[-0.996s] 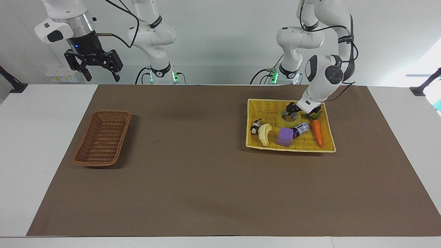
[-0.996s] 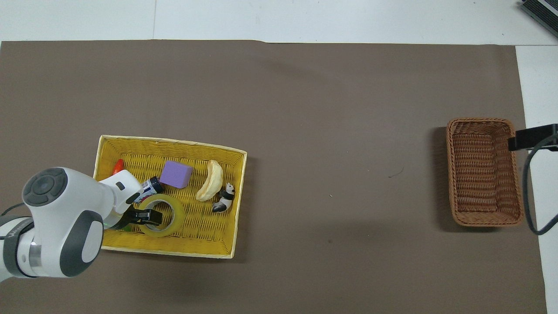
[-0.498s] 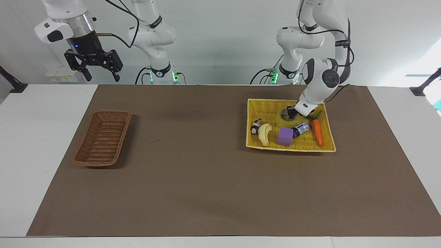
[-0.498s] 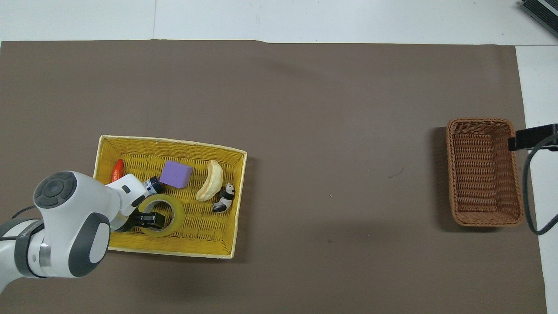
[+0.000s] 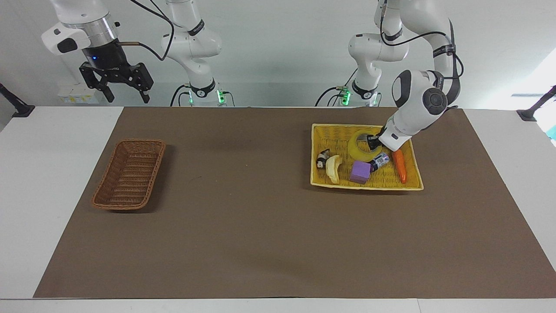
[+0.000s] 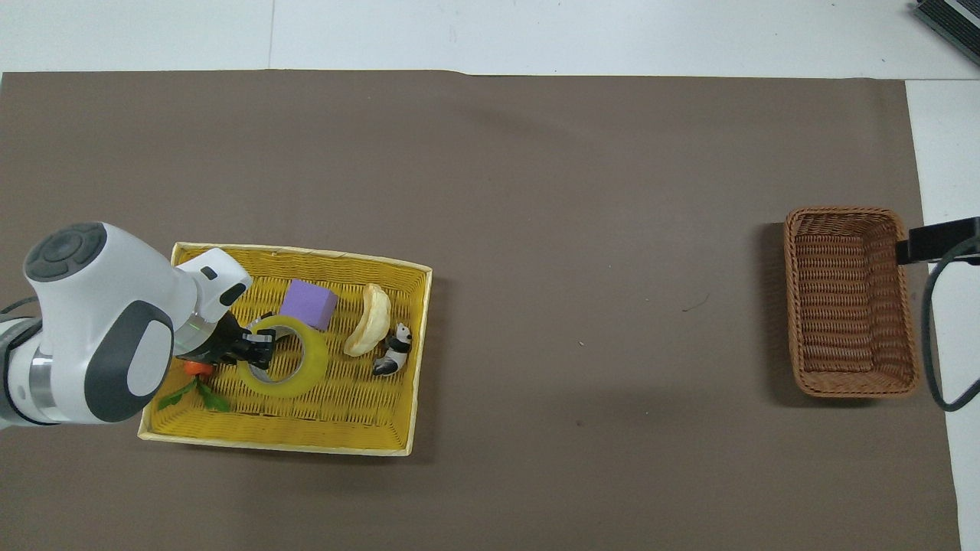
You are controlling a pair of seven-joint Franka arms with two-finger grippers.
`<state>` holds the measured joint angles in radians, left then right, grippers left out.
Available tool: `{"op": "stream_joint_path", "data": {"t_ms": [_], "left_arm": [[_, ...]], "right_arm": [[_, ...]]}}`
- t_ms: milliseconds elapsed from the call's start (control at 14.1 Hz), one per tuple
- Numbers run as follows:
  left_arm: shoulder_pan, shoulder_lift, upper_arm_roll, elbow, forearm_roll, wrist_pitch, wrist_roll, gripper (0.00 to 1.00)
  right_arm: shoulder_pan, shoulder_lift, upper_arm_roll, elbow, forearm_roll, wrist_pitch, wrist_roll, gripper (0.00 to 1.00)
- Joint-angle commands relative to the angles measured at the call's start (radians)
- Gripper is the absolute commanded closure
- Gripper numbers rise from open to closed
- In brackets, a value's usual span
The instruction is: Move tape to another basket
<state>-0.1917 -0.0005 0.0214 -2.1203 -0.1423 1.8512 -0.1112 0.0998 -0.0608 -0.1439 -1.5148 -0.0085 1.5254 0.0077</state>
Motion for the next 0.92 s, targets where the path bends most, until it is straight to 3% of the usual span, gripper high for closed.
{"op": "stream_joint_path", "data": {"t_ms": [0,142,498,854], "left_arm": [[-0.017,0.016,0.006,0.13,-0.013,-0.11,-0.045,1.0],[-0.046,0.02,-0.001,0.184,-0.013,-0.154,-0.122,1.0],[-0.19,0.02,-0.003,0.213,-0.068,-0.135,-0.313,1.0],[-0.343,0.04,-0.012,0.307,-0.068,-0.109,-0.537,1.0]], "right_arm": [[-0.003,-0.005,0.001,0.008,-0.005,-0.019,0.005,0.0],[-0.003,-0.005,0.0,0.008,-0.005,-0.019,0.006,0.0],[0.021,-0.024,0.015,-0.034,0.001,0.024,-0.044,0.0],[0.054,-0.048,0.017,-0.122,0.169,0.036,-0.045,0.0]]}}
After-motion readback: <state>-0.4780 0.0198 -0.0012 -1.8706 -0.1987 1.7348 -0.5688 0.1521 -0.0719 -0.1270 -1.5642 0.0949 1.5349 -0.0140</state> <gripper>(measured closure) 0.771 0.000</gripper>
